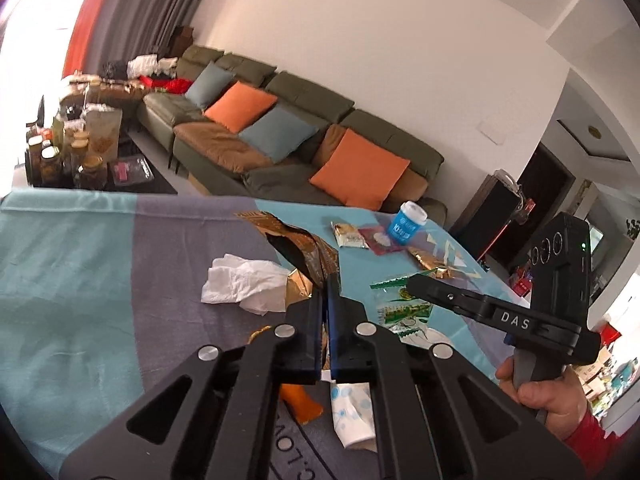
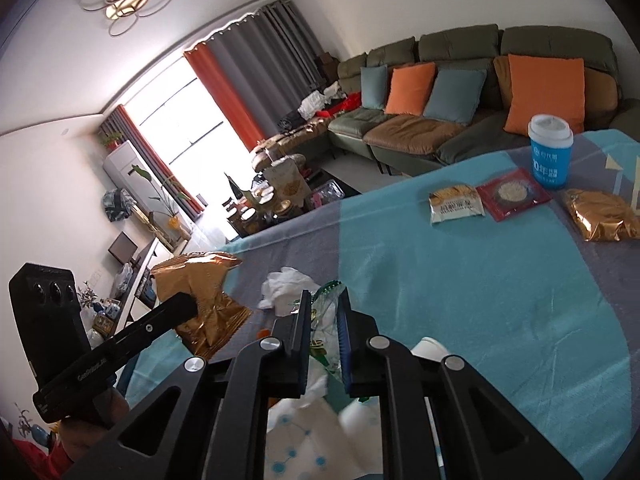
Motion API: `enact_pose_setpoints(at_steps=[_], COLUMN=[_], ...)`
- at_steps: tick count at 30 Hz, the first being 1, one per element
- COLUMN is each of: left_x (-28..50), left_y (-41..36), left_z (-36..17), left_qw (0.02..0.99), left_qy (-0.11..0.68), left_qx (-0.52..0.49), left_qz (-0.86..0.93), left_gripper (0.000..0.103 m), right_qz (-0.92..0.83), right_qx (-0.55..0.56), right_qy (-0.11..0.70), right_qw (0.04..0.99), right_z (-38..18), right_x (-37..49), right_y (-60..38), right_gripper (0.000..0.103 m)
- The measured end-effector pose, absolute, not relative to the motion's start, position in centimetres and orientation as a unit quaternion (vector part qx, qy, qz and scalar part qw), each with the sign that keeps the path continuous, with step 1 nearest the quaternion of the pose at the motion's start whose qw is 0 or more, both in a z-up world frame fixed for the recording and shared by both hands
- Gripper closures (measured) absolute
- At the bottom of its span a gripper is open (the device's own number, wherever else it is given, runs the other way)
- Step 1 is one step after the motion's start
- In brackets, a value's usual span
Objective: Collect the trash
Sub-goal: 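Grasp the gold foil wrapper with the left tool while the right tool grasps the green snack bag, then carry the foil wrapper and green bag over the teal bin with both tools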
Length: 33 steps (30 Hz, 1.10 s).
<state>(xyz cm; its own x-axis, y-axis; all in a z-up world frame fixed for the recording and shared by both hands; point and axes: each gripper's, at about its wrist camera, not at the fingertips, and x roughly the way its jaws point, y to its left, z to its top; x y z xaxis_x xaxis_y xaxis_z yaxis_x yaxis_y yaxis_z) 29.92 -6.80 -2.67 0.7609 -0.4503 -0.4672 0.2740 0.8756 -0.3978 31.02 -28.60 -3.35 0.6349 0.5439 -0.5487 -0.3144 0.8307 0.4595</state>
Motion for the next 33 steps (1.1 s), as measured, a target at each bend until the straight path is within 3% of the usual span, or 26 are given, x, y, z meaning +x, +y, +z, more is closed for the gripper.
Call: enact_pose_setpoints(at_steps=[15, 33], left_x=[19.7, 6.5], left_y=[-1.6, 8.9], left_z=[2.1, 3.7], left_qw=[0.959, 0.973], left_qy=[0.223, 0.179], left_qx=[-0.125, -0.144], left_qz=[-0.122, 0.030], left_gripper=[0.101, 0.101], right_qz=[0.318, 0.445], right_qx=[0.148, 0.097], right_qy=[0.316, 0.317], right_qw=[0.881, 0.832], right_z=[0.1, 0.9], right_x=[26.5, 23.0], right_y=[-23.7, -10.5], right_gripper=[0.092, 0.092])
